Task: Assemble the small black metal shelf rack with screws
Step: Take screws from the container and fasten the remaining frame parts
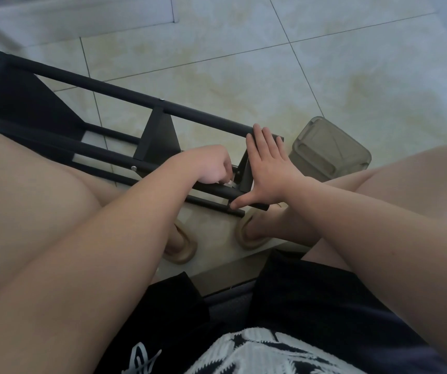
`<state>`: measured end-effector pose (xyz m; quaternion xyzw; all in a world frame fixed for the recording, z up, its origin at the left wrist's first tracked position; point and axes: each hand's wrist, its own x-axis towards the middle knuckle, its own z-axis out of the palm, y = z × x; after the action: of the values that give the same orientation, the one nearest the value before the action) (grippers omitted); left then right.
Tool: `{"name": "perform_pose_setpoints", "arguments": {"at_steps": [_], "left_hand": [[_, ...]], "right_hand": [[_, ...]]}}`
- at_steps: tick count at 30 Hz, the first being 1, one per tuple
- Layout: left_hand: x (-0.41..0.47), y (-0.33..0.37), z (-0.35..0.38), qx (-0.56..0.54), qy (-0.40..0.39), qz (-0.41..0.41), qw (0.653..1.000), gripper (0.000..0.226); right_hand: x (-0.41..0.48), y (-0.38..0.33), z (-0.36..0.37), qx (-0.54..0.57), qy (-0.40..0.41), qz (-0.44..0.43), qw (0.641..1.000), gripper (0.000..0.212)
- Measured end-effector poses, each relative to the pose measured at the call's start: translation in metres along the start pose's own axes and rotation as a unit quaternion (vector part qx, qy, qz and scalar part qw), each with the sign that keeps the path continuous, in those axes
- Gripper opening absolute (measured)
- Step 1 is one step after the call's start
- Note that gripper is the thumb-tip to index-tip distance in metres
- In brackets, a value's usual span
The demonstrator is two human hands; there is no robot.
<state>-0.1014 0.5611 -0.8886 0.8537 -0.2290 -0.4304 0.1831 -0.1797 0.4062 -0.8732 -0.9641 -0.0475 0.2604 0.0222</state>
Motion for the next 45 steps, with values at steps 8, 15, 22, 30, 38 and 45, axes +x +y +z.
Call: {"name": "perform_pose_setpoints", "arguments": {"at_steps": [8,15,22,30,38,45], "left_hand": [[0.01,-0.002,0.008,-0.168,0.015,-0.029,0.985,0.014],[0.019,-0.002,0.021,-0.258,0.094,-0.043,0.961,0.009],[0.019,0.006,0.026,-0.252,0.129,-0.041,0.958,0.014],[0.02,0.005,0.024,-0.281,0.111,-0.036,0.952,0.017],[0.021,0.002,0.024,-0.26,0.096,-0.033,0.96,0.002],[0.022,0.002,0.022,-0.315,0.089,-0.06,0.943,0.003]], "right_hand": [[0.002,0.001,0.0,0.001,0.002,0.001,1.0,0.162],[0.002,0.001,0.0,0.002,0.002,0.001,1.0,0.162],[0.001,0.001,0.0,0.005,0.004,0.002,1.0,0.161],[0.001,0.001,0.001,0.001,0.008,0.001,1.0,0.161],[0.002,0.001,0.001,0.0,0.008,0.0,1.0,0.162],[0.002,0.001,0.002,-0.002,0.008,0.001,1.0,0.162]]}}
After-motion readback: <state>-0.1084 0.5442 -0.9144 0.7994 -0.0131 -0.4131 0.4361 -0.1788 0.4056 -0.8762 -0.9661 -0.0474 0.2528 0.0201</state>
